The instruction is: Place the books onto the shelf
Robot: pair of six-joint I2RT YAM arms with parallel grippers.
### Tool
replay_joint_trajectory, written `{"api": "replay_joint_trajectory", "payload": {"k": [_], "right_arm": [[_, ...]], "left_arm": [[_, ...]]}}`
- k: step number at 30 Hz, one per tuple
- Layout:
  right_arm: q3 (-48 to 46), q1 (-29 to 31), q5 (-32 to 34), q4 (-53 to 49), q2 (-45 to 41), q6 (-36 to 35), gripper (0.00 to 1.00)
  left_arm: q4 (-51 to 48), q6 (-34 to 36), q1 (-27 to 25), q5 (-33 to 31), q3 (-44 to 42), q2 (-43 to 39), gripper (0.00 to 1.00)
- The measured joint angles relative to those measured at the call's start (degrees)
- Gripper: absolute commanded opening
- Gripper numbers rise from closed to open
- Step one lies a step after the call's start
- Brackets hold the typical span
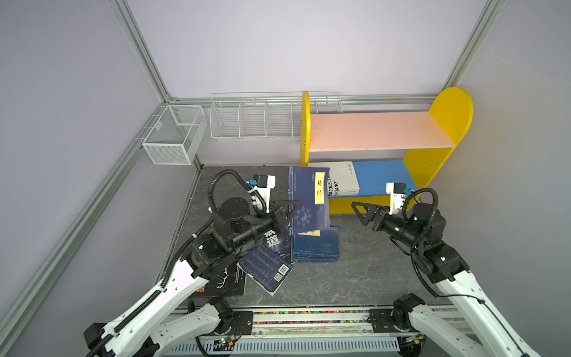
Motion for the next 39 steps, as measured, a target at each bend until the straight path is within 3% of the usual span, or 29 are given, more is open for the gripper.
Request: {"api": "replay_joint_trajectory", "payload": {"k": [7, 11, 15, 23, 33, 36, 39], "right_arm": [[-0.11, 12.94, -0.96, 19.15, 3.39, 5.27, 0.89], [0.17, 23.10, 0.92, 30.62, 11.13, 6.10, 0.89], [0.28, 28.63, 2.97, 41.03, 19.39, 6.69, 0.89], [3.19, 29.66, 7.19, 58.77, 28.15, 8.74, 0.89], [7.82, 29.70, 13.68, 64.28, 33.44, 12.04, 0.99], [7.82, 29.70, 14.34, 66.10, 36.33, 14.32, 0.89], [8.02, 29.73, 14.34, 69.26, 38.69, 16.52, 0.70]], "left_arm": [[13.53, 0.20, 0.07, -12.04, 2.05, -1.60, 0.00], [23.74, -0.24, 0.15, -15.02, 1.75, 0.96, 0.00], [30.62, -1.55, 0.15, -16.17, -0.20, 2.99, 0.00], [38.56, -5.70, 0.15, -16.50, -5.55, 3.78, 0.00], [44.96, -11.45, 0.26, -16.44, -10.80, 3.02, 0.00], [46.60, -12.15, 0.26, -16.26, -11.37, 2.91, 0.00], [47.12, -12.33, 0.50, -16.61, -12.02, 2.95, 0.00]]}}
